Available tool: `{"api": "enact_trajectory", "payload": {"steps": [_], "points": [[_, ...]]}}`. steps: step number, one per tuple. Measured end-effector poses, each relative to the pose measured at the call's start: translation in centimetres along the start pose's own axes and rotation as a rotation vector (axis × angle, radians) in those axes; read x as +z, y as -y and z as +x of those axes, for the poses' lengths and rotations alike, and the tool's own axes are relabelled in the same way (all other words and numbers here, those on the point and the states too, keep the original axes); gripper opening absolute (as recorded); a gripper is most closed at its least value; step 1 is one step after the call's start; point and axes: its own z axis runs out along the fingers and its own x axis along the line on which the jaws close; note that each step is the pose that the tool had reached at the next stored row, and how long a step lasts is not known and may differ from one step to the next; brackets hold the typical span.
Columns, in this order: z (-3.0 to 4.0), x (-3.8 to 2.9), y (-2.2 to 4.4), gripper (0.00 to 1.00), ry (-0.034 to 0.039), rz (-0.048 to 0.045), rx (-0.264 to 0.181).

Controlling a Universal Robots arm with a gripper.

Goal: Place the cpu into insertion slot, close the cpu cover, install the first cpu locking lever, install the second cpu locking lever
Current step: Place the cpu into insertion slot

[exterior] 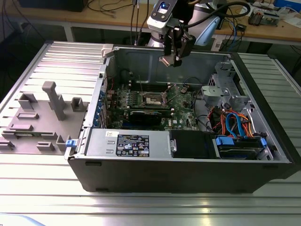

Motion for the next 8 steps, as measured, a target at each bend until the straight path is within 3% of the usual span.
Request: {"api": "enact_trajectory", "payload": {"steps": [8], "points": [[0.00, 0.00, 0.00, 0.54, 0.0000, 0.0000, 0.000]]}}
